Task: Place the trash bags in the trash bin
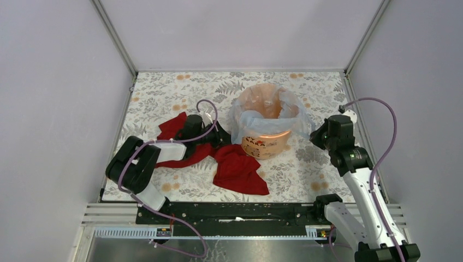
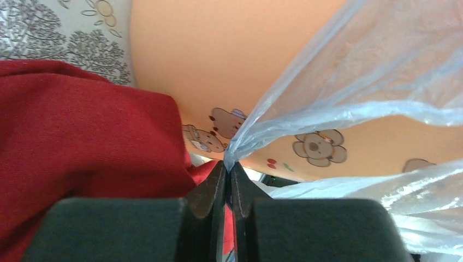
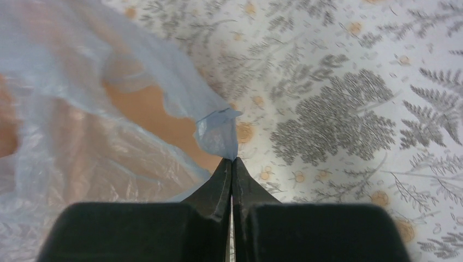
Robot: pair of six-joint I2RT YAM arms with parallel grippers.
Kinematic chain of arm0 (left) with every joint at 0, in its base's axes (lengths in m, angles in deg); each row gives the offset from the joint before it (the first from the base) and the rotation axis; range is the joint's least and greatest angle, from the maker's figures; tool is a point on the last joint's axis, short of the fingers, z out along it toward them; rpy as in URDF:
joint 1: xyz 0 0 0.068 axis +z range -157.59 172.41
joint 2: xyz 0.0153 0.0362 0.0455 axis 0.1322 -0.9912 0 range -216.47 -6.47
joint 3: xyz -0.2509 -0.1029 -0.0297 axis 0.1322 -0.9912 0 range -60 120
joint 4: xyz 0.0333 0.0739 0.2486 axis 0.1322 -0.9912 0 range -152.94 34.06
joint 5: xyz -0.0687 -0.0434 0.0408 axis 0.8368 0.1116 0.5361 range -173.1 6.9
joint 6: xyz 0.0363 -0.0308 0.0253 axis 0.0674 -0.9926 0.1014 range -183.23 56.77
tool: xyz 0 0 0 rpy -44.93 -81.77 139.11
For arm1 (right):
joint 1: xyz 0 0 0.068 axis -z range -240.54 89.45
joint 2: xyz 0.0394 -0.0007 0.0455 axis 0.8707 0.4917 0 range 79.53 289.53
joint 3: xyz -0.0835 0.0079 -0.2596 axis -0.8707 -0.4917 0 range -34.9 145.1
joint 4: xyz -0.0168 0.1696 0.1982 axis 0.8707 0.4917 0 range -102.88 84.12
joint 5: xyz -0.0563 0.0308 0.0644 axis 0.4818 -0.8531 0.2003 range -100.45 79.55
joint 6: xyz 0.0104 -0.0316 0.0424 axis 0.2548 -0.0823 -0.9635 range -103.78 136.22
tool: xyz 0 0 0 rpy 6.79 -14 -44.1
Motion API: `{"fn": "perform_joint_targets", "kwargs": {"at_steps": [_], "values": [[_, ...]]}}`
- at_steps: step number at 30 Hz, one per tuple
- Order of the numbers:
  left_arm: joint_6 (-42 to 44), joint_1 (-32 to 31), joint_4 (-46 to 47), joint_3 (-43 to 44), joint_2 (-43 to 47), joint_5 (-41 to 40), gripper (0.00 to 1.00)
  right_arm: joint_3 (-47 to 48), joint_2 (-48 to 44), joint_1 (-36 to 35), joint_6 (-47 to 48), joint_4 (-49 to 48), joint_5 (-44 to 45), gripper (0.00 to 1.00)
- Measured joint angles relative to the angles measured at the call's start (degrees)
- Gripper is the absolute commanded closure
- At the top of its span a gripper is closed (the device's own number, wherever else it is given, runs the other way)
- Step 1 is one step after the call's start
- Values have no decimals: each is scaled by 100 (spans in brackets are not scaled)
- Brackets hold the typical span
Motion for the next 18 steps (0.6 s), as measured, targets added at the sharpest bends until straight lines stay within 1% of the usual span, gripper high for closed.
{"fn": "perform_joint_targets", "kwargs": {"at_steps": [6, 12, 14, 16, 18], "values": [[151, 0, -37, 7, -212, -140, 93, -568, 138, 0, -350, 13, 352, 100], [409, -4, -251, 96, -271, -293, 93, -763, 20, 0, -446, -33, 586, 100], [437, -9, -254, 164, -367, -306, 93, -881, 9, 0, -444, -203, 595, 99], [442, -28, -264, 278, -518, -310, 93, -962, 96, 0, -407, -404, 549, 96], [446, -79, -319, 446, -684, -323, 93, -981, 334, 0, -341, -632, 444, 87]]}}
